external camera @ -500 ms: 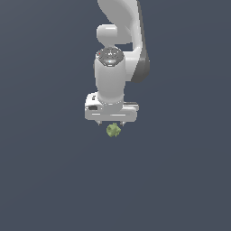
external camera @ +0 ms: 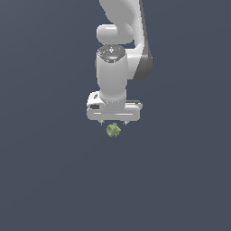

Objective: Pick up the object and move it to a goal position.

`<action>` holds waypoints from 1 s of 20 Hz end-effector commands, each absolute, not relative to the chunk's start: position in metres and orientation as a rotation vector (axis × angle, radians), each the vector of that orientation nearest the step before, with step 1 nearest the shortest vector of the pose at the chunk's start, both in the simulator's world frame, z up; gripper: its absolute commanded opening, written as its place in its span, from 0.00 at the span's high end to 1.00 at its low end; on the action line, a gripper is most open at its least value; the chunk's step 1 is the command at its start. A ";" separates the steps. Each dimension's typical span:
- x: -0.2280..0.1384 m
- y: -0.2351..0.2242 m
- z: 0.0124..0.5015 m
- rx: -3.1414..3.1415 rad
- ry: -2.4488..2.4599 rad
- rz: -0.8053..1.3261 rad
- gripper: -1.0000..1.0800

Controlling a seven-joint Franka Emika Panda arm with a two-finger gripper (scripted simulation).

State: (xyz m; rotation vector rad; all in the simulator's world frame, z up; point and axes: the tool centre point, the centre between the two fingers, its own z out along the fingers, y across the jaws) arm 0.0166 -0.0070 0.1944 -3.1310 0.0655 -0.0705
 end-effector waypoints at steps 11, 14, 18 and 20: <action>0.014 -0.005 0.188 -3.127 0.005 -0.072 0.04; 0.011 -0.006 0.180 -3.130 -0.056 -0.067 0.04; 0.004 -0.008 0.166 -3.131 -0.166 -0.057 0.04; 0.000 -0.008 0.158 -3.129 -0.235 -0.050 0.04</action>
